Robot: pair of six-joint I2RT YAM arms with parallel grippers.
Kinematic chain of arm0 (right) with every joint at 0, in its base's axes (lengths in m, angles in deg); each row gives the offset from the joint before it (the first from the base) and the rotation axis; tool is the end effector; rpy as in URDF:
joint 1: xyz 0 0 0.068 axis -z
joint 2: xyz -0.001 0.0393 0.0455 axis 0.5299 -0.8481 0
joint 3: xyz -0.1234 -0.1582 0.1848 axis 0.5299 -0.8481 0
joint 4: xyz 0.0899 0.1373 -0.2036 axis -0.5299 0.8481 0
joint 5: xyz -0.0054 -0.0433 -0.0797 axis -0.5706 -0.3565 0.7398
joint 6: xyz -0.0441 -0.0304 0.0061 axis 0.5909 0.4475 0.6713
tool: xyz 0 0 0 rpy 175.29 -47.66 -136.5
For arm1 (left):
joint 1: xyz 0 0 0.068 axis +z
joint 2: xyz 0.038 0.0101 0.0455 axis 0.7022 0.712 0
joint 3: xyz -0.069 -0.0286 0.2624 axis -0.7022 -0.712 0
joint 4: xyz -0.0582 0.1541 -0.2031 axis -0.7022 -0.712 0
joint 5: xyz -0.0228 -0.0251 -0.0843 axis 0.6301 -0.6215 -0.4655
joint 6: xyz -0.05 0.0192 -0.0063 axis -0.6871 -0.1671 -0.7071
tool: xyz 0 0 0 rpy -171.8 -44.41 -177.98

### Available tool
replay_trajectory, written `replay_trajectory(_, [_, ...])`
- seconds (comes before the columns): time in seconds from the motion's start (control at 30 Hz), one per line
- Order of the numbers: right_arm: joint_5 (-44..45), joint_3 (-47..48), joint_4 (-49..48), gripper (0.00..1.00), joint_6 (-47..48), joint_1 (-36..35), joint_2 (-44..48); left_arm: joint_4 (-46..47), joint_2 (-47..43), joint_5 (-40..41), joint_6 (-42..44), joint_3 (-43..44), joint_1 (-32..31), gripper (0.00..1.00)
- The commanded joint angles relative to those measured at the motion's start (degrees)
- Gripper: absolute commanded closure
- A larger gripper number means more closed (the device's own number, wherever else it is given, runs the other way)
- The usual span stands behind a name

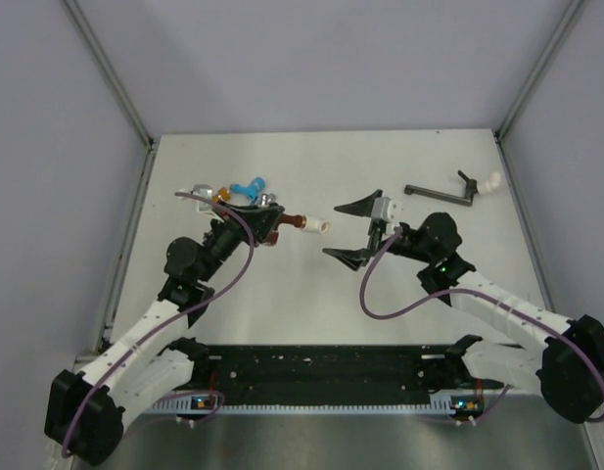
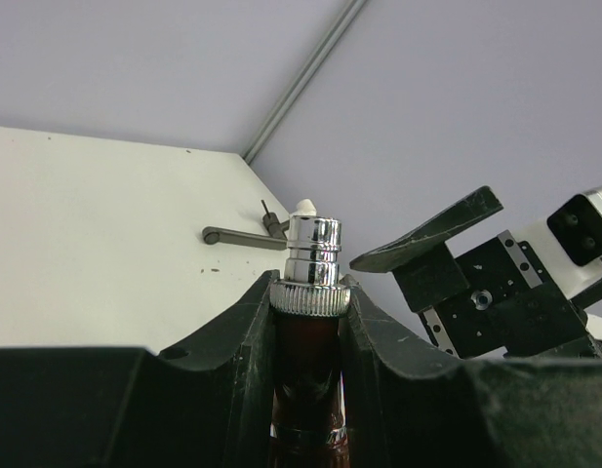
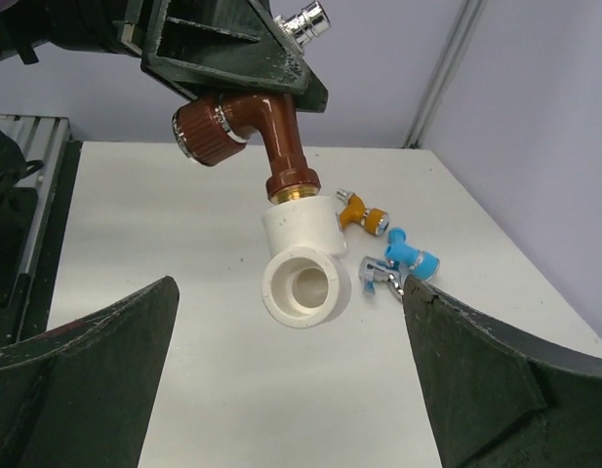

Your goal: Install the water faucets

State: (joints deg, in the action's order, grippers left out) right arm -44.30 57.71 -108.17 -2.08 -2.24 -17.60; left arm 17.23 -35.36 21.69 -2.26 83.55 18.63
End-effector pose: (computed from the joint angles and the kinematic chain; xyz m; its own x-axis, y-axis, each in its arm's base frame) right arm 0.1860 0.1545 0.3054 0.2450 0.0760 -0.9665 -0.9360 0.2784 -0.2154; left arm 0.1733 -0.0949 0.3120 -0.2316 -0.6162 -0.7528 0.6677 0.4621 -0.5837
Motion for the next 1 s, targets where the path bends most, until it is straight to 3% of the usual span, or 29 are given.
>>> replay_trajectory(0.0, [1.91, -0.31, -5.66, 0.05, 4.46, -1.79, -0.62, 0.79, 0.44, 0.18, -2.28, 3.76, -0.13, 1.00])
replay_trajectory(0.37, [-1.43, 1.09, -8.03, 0.16, 2.44, -2.06, -5.37, 1.58, 1.59, -3.60, -2.72, 5.43, -0.13, 1.00])
replay_trajectory(0.6, [-3.36, 2.41, -10.41, 0.29, -1.95, -2.06, -7.74, 0.88, 0.79, -6.41, -1.41, 5.69, -0.13, 1.00])
replay_trajectory(0.7, [-5.82, 3.73, -10.05, 0.49, -5.29, -2.06, -8.18, 1.23, 0.97, -8.52, 1.84, 5.34, -0.13, 1.00])
replay_trajectory(0.77, [-7.14, 3.82, -11.37, 0.71, -10.02, -1.71, -8.18, 1.85, 0.88, -10.63, 5.35, 4.99, -0.13, 1.00])
replay_trajectory(0.83, [-9.24, 4.26, -12.16, 0.85, -14.50, -0.75, -8.18, 4.99, 0.36, -14.31, 9.91, 4.46, -0.04, 1.00])
replay_trajectory(0.93, [-11.10, 5.22, -13.13, 1.00, -23.98, 0.92, -8.53, 9.48, -0.26, -23.44, 16.94, 3.50, -0.13, 1.00])
replay_trajectory(0.97, [-12.23, 6.27, -12.00, 1.00, -26.89, 1.28, -8.88, 10.89, -0.43, -26.25, 18.45, 3.41, -0.13, 1.00])
